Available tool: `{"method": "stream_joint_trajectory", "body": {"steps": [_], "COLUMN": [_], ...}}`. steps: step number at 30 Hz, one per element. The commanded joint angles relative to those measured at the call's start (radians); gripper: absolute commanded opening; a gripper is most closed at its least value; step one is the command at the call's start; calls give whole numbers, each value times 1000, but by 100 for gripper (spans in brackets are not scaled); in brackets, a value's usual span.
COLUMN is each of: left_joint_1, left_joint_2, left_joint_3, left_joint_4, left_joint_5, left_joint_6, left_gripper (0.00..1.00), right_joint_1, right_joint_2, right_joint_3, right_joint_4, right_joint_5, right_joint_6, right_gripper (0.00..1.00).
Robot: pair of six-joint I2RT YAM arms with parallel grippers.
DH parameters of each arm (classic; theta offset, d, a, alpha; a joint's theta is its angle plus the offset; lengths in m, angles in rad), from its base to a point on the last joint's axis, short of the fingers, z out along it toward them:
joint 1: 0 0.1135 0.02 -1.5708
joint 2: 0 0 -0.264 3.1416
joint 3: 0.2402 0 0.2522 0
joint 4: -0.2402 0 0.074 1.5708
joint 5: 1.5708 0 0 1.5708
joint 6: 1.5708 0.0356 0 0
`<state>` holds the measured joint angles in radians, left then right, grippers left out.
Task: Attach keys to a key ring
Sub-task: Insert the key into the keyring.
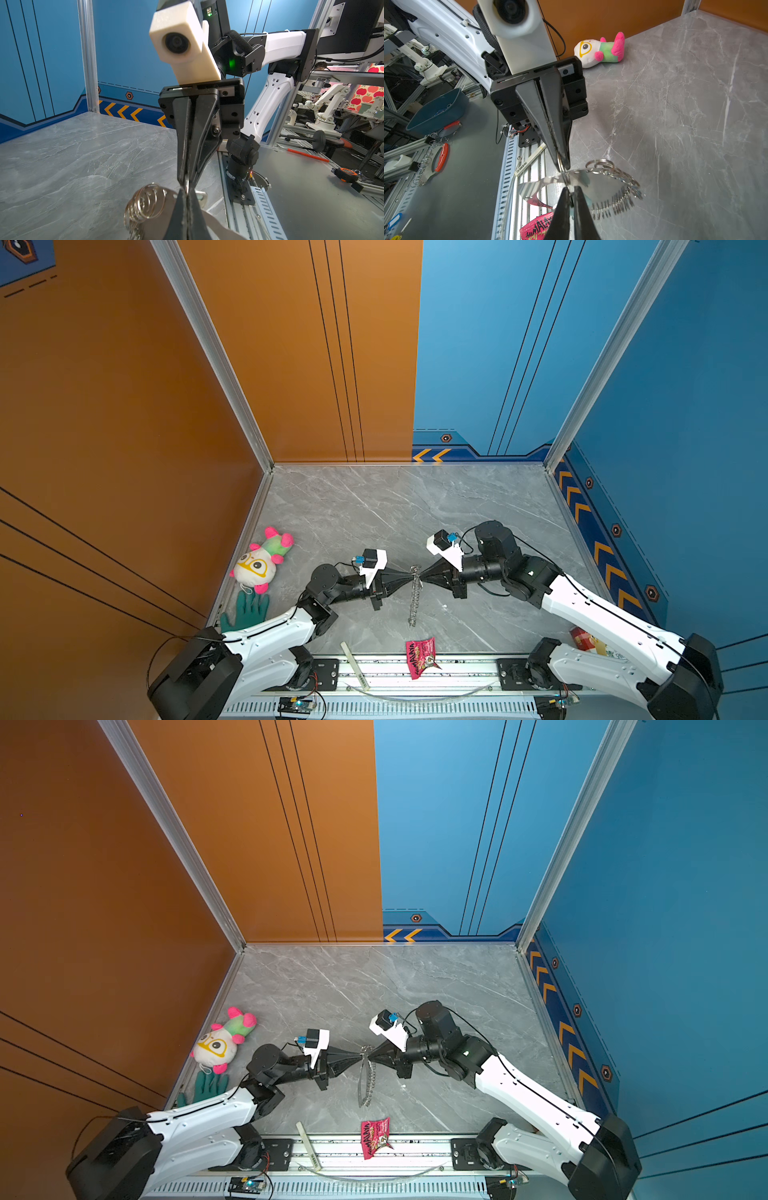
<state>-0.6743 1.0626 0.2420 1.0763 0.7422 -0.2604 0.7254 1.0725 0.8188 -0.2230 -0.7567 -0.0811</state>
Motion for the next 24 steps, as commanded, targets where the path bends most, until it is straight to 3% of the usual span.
{"method": "stream_joint_trajectory", "body": {"steps": [1, 6, 11, 24], "left_joint_1": [8, 8, 9, 15], "left_joint_2": [0, 5, 7, -3], "left_joint_3": [-2, -1, 0, -9], "left_joint_4": [54, 57, 60, 74], "left_joint_5": [26, 28, 25, 12], "left_joint_6": [-14, -17, -19, -22], "left_gripper": [0, 0, 0, 0], "right_joint_1": [6, 12, 18, 35], "right_joint_2": [-10, -8, -7, 24], "right_joint_3": [-12, -8, -4, 0], "right_joint_4": [27, 26, 22, -23], "right_joint_5": [-24, -22, -24, 17], "right_joint_6": [-9, -13, -16, -9], "right_gripper": [7, 7, 0, 0]}}
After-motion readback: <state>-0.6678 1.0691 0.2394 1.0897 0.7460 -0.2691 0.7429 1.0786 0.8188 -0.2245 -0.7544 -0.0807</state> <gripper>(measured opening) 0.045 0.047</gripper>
